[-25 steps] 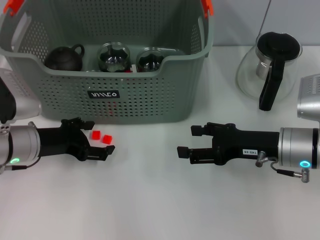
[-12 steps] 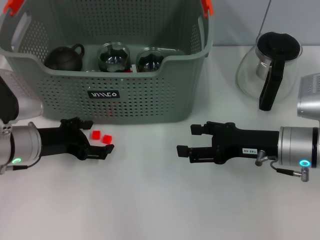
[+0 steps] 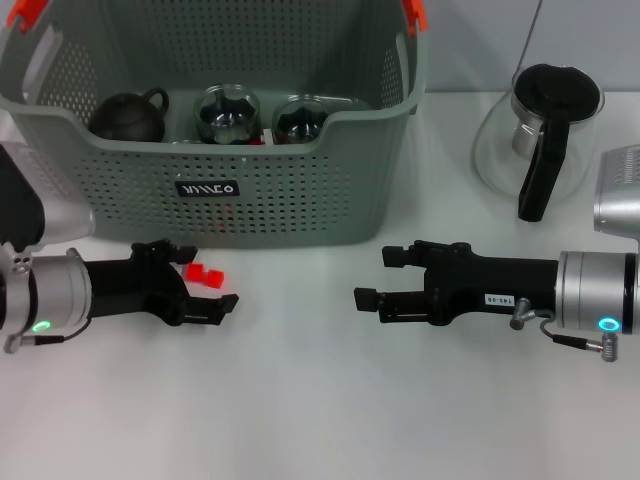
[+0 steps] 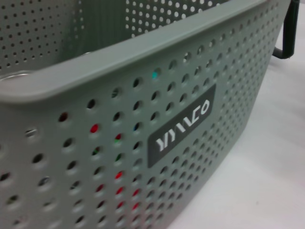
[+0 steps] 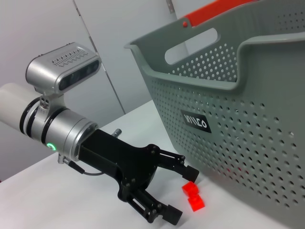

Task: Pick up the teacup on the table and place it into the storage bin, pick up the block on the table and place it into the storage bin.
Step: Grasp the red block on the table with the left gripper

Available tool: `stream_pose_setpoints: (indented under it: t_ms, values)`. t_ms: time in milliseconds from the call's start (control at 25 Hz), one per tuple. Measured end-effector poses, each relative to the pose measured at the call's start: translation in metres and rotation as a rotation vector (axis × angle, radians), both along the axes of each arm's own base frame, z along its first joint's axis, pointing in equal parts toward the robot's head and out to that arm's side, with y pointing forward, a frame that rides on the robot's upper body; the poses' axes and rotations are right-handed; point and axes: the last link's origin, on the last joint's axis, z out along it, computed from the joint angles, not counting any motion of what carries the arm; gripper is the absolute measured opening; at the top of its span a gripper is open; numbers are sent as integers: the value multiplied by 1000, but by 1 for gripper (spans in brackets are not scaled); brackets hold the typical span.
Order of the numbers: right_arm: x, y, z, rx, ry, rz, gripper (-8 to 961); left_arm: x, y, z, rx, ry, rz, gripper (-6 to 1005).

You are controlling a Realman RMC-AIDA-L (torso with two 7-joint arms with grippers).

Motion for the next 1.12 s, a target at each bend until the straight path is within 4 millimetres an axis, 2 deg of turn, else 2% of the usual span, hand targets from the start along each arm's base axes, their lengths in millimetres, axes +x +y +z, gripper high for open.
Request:
stream_pose_setpoints:
  t_ms: [400, 640, 1120]
  values:
    - [0, 0, -1, -2, 0, 1, 914, 11, -9, -3, -88, -39, -58, 925]
    - [-1, 0, -1, -3, -1, 3, 914, 25, -17, 7, -168, -95, -130, 923]
    - [0, -2, -2, -5, 5, -1, 914, 16, -12, 10, -140, -8, -123, 906]
